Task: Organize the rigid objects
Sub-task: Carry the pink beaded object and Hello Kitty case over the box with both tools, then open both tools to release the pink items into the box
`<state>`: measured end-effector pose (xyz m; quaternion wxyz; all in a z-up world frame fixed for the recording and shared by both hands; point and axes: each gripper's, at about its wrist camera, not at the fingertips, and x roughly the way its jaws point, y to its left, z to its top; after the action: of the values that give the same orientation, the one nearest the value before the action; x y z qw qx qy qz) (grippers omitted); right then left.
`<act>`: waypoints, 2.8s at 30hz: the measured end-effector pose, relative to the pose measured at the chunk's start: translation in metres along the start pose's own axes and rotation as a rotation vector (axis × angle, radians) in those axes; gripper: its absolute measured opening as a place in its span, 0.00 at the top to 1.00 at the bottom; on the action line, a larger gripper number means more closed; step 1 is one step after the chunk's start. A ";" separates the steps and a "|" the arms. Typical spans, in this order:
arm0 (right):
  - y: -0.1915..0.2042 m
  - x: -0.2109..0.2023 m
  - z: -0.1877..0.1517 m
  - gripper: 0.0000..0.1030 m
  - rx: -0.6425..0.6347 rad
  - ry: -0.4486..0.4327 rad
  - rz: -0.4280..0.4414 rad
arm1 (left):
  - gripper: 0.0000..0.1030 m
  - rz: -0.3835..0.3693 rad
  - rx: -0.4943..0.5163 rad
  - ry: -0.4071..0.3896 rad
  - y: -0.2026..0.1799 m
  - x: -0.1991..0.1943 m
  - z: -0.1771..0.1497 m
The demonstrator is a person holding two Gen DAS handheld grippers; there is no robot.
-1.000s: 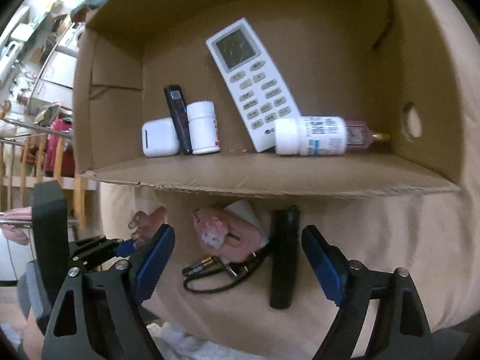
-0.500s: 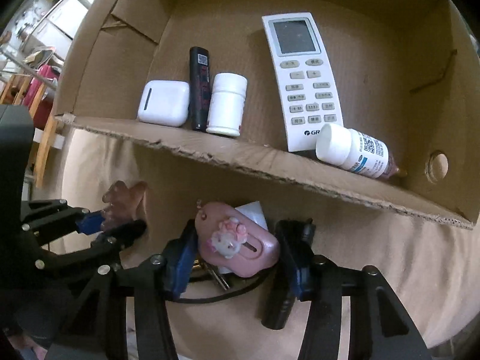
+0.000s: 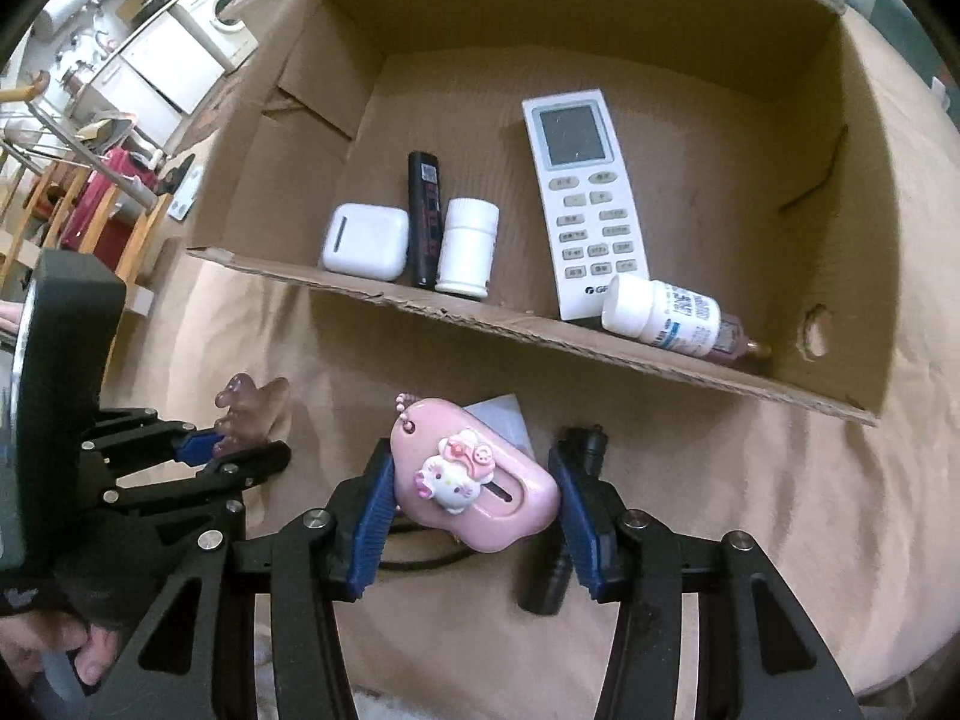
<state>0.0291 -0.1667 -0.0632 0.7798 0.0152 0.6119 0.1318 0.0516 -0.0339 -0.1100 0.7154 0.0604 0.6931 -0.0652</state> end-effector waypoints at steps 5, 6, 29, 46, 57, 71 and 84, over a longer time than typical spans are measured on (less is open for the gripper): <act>-0.008 -0.023 -0.005 0.48 0.005 -0.036 0.023 | 0.84 0.036 -0.032 -0.062 0.010 -0.021 -0.012; -0.009 -0.028 -0.006 0.48 0.009 -0.044 0.028 | 0.84 0.041 -0.037 -0.081 0.011 -0.028 -0.015; -0.061 -0.086 0.055 0.48 0.078 -0.224 0.058 | 0.84 -0.013 -0.093 -0.451 0.007 -0.174 0.043; -0.067 -0.025 0.096 0.48 0.083 -0.183 0.015 | 0.84 0.030 0.068 -0.417 -0.044 -0.080 0.107; -0.062 0.003 0.097 0.48 0.048 -0.130 -0.034 | 0.84 0.039 0.023 -0.365 -0.038 -0.046 0.122; -0.068 -0.009 0.100 0.48 0.082 -0.187 -0.017 | 0.84 0.042 0.006 -0.345 -0.035 -0.040 0.129; -0.082 -0.027 0.102 0.31 0.158 -0.281 0.031 | 0.82 0.024 0.036 -0.360 -0.035 -0.047 0.127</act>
<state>0.1364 -0.2374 -0.0272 0.8519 0.1042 0.5049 0.0917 0.1692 -0.0908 -0.0583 0.8273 0.0689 0.5519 -0.0788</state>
